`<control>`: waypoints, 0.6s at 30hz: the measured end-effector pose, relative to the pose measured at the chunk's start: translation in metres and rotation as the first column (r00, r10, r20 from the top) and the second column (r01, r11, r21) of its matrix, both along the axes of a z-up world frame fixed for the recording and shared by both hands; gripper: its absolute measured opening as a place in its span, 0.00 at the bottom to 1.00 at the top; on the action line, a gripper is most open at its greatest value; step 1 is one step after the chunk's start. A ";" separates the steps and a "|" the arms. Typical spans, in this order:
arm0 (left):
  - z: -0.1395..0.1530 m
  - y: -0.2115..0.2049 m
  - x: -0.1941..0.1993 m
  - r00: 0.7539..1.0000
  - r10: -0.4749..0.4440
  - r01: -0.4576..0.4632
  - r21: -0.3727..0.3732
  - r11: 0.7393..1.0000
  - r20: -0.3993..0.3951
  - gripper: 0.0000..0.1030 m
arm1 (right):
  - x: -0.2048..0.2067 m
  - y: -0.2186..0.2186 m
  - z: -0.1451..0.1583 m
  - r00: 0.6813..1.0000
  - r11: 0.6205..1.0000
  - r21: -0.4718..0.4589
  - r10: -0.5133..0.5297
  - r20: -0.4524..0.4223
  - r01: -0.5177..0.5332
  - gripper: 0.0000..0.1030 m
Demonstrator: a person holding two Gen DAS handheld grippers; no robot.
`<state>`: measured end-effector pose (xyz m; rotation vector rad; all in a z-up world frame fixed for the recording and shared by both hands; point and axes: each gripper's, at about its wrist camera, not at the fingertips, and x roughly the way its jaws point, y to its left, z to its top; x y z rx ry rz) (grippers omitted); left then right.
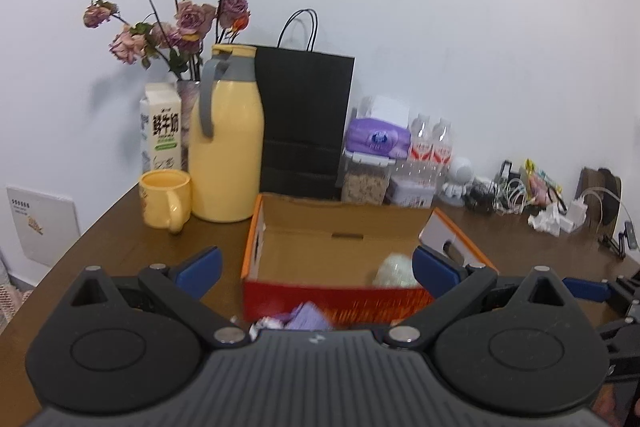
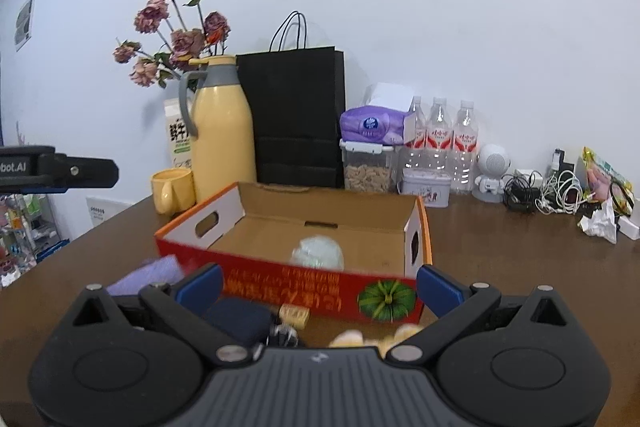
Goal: Organize objects
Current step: 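Move both grippers back toward the objects on the table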
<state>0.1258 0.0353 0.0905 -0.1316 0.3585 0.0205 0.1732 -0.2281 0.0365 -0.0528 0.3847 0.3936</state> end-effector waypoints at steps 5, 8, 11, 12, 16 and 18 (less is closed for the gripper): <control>-0.017 0.010 -0.025 0.999 0.019 -0.018 0.017 1.000 -0.051 1.00 | -0.023 -0.006 -0.010 1.000 1.000 -0.017 0.011 -0.024 -0.011 1.00; -0.029 0.018 -0.040 0.996 0.034 -0.033 0.010 0.999 -0.087 1.00 | -0.035 -0.008 -0.020 0.999 0.999 -0.030 0.018 -0.049 -0.019 1.00; -0.043 0.027 -0.054 0.991 0.054 -0.054 0.004 0.999 -0.121 1.00 | -0.048 -0.010 -0.030 0.997 0.999 -0.047 0.025 -0.074 -0.028 1.00; -0.047 0.029 -0.057 0.989 0.060 -0.060 0.005 0.998 -0.132 1.00 | -0.051 -0.010 -0.034 0.996 0.998 -0.053 0.026 -0.084 -0.030 1.00; -0.065 0.035 -0.069 0.982 0.067 -0.064 0.022 0.998 -0.178 1.00 | -0.062 -0.010 -0.048 0.991 0.997 -0.069 0.032 -0.127 -0.041 1.00; -0.074 0.037 -0.072 0.976 0.067 -0.063 0.027 0.998 -0.205 1.00 | -0.065 -0.010 -0.056 0.988 0.996 -0.073 0.032 -0.151 -0.044 1.00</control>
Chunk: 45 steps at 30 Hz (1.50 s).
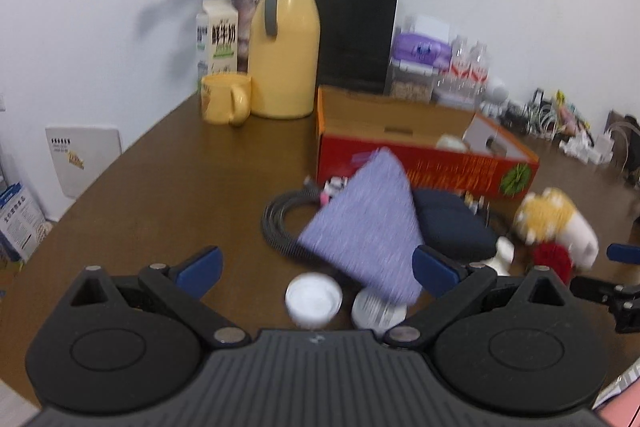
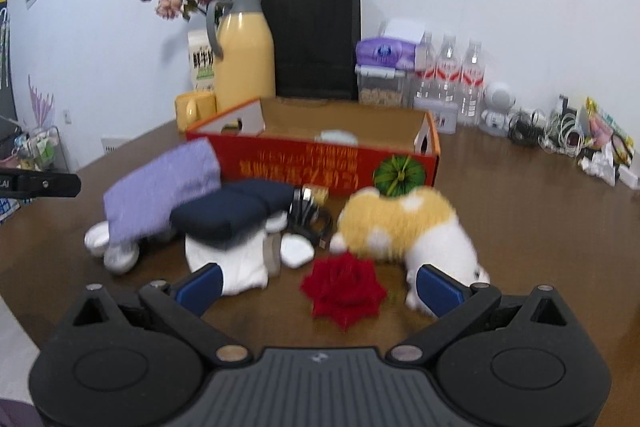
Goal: Organize objects
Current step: 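Move both grippers back toward the objects on the table, then grasp the white screw cap with the left gripper while the right grasps the red rose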
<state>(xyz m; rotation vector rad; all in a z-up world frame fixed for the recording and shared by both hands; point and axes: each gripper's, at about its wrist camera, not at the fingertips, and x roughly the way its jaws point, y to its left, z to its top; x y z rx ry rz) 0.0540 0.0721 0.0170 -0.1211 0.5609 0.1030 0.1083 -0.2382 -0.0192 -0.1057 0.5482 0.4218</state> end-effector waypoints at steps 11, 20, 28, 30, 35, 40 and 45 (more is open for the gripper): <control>-0.040 0.007 0.005 0.993 0.022 -0.020 0.017 1.000 -0.117 0.82 | 0.004 -0.003 -0.021 0.998 0.999 -0.022 -0.030 -0.063 0.028 1.00; -0.051 0.010 0.024 0.992 0.025 -0.019 0.047 0.999 -0.125 0.76 | 0.023 -0.001 -0.029 0.996 0.999 -0.020 -0.035 -0.082 0.033 0.99; -0.052 0.007 0.031 0.996 -0.021 0.027 0.061 0.998 -0.086 0.40 | 0.039 0.005 -0.032 0.996 0.999 -0.032 -0.023 -0.083 0.020 0.94; -0.052 0.008 0.030 0.996 -0.032 0.037 0.051 0.998 -0.081 0.39 | 0.042 0.007 -0.033 0.996 0.999 -0.033 -0.018 -0.085 0.015 0.89; -0.053 0.008 0.029 0.997 -0.034 0.038 0.043 0.998 -0.074 0.39 | 0.049 0.009 -0.036 0.995 0.999 -0.035 -0.014 -0.098 0.010 0.82; -0.053 0.010 0.028 0.997 -0.031 0.033 0.032 0.999 -0.068 0.39 | 0.054 0.011 -0.035 0.996 1.000 -0.031 -0.010 -0.087 0.008 0.76; -0.053 0.011 0.027 0.998 -0.023 0.024 0.013 1.000 -0.062 0.39 | 0.056 0.012 -0.038 0.996 1.000 -0.016 -0.001 -0.087 -0.001 0.47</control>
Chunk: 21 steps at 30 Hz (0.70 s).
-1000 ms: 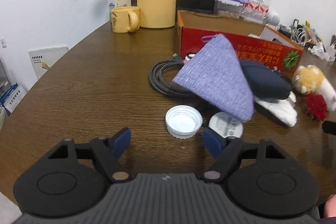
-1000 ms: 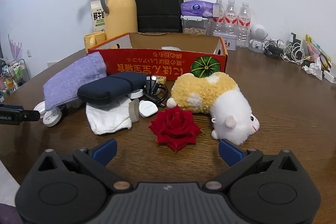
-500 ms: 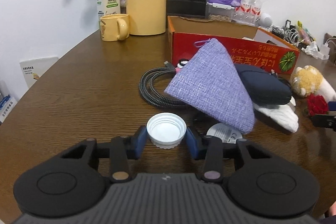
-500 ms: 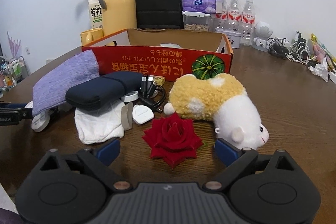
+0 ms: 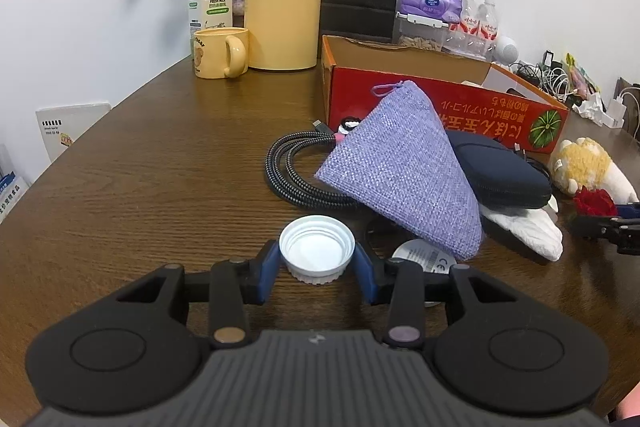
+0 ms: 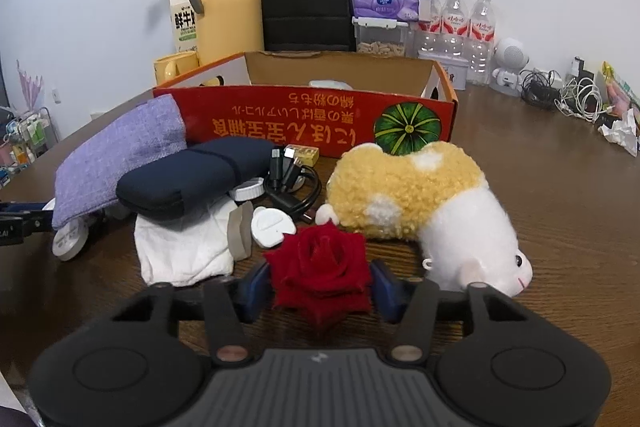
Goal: Organize objects
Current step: 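Grasp the white screw cap with the left gripper while the right grasps the red rose, then carry the screw cap and red rose with both grippers over the box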
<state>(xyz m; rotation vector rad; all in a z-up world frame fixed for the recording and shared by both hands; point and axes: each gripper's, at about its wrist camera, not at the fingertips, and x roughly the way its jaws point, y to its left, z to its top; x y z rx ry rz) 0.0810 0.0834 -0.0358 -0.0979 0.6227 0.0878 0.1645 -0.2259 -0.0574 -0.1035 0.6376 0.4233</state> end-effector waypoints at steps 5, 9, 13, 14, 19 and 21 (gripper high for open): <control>0.007 0.002 -0.007 1.000 0.014 -0.014 -0.005 1.000 0.025 0.39 | -0.007 -0.003 0.006 0.999 1.000 0.023 0.014 0.031 -0.014 0.46; 0.017 0.006 -0.014 0.998 0.033 -0.034 0.003 0.999 0.058 0.39 | -0.011 -0.006 0.012 0.998 0.999 0.033 0.017 0.057 -0.018 0.45; 0.032 0.008 -0.016 0.994 0.045 -0.047 0.015 0.999 0.100 0.39 | -0.015 -0.006 0.022 0.996 0.999 0.038 0.026 0.089 -0.029 0.45; 0.037 0.008 -0.016 0.992 0.043 -0.045 0.019 0.999 0.115 0.39 | -0.015 -0.007 0.025 0.995 0.999 0.039 0.026 0.099 -0.030 0.45; 0.061 0.004 -0.007 0.982 0.012 -0.019 0.031 0.999 0.188 0.39 | -0.010 -0.008 0.043 0.988 0.998 0.047 0.021 0.155 -0.028 0.45; 0.070 0.000 0.001 0.977 -0.009 0.002 0.033 0.999 0.214 0.39 | -0.005 -0.007 0.051 0.984 0.998 0.049 0.018 0.179 -0.027 0.45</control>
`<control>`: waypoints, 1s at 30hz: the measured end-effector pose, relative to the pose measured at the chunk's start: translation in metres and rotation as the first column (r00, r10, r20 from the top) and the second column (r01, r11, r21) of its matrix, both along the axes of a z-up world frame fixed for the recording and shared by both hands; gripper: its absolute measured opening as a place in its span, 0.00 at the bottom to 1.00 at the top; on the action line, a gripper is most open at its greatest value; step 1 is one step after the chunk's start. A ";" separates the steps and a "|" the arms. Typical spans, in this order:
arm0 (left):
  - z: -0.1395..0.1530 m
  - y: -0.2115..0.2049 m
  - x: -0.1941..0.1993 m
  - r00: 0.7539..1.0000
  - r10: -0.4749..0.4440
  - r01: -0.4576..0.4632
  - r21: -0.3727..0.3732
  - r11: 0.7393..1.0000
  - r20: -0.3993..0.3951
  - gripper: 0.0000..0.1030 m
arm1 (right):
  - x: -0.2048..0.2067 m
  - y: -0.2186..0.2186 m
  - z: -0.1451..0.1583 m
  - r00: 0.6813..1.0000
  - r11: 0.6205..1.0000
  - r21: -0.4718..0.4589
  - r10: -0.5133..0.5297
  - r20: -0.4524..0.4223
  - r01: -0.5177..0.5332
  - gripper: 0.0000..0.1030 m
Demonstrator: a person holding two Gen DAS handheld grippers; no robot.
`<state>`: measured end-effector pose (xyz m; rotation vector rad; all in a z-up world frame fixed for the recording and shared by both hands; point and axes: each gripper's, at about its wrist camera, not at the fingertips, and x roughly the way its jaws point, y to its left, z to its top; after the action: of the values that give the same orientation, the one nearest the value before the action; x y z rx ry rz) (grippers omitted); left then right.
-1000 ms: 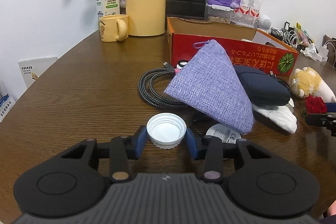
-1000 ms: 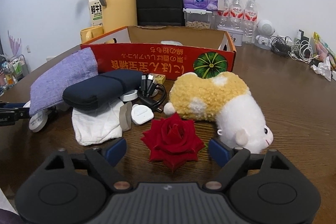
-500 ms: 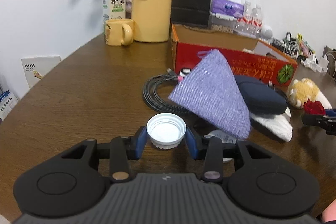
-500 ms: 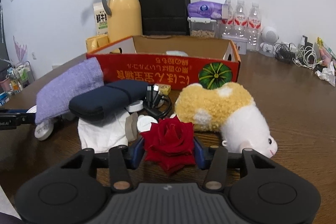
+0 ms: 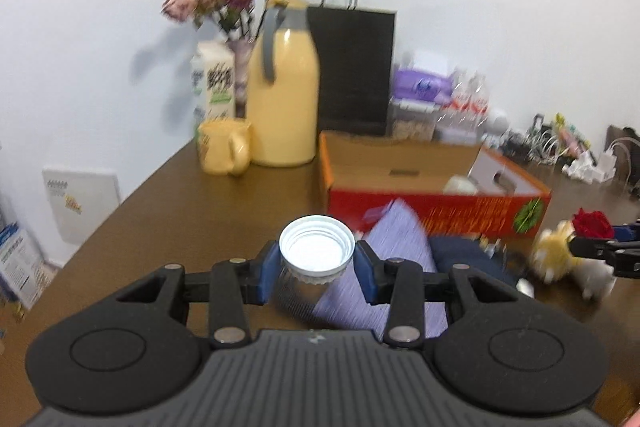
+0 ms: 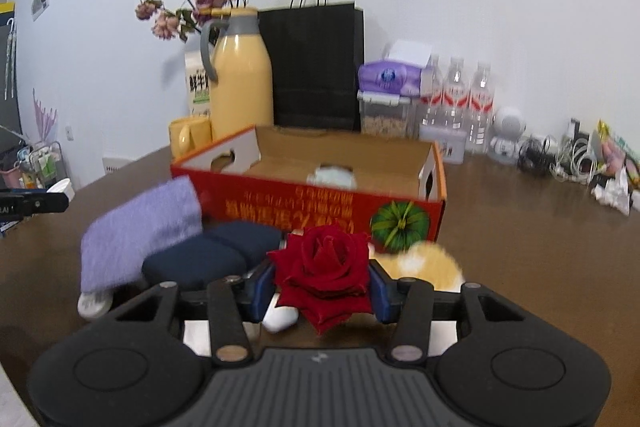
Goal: Organize objects
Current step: 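Carry the screw cap and red rose with both grippers over the box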
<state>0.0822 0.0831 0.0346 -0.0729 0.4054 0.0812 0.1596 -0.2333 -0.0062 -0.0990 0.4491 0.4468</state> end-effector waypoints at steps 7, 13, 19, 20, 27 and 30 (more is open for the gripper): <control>0.033 -0.024 0.046 0.992 -0.095 0.096 -0.003 0.995 0.086 0.39 | 0.032 0.009 0.029 0.998 1.000 0.031 0.000 0.068 -0.002 0.45; 0.050 -0.043 0.098 0.983 -0.132 0.137 -0.034 0.990 0.129 0.39 | 0.074 0.025 0.050 0.995 0.999 0.049 -0.008 0.102 0.003 0.45; 0.048 -0.055 0.154 0.986 -0.125 0.132 -0.051 0.990 0.112 0.39 | 0.135 0.047 0.053 0.997 0.999 0.038 -0.039 0.072 0.036 0.45; 0.046 -0.057 0.163 0.986 -0.122 0.128 -0.052 0.990 0.109 0.39 | 0.144 0.050 0.051 0.997 0.998 0.034 -0.048 0.063 0.046 0.45; 0.011 -0.060 0.223 0.996 -0.086 0.085 -0.040 0.996 -0.018 0.39 | 0.192 0.052 0.019 0.985 0.985 0.020 -0.173 0.014 0.173 0.45; -0.004 -0.059 0.232 0.993 -0.089 0.086 -0.042 0.995 -0.072 0.39 | 0.199 0.048 0.011 0.983 0.983 0.019 -0.180 -0.024 0.180 0.45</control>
<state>0.3142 0.0245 0.0306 -0.0903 0.4837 -0.0108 0.3586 -0.1851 0.0049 -0.0325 0.4706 0.2751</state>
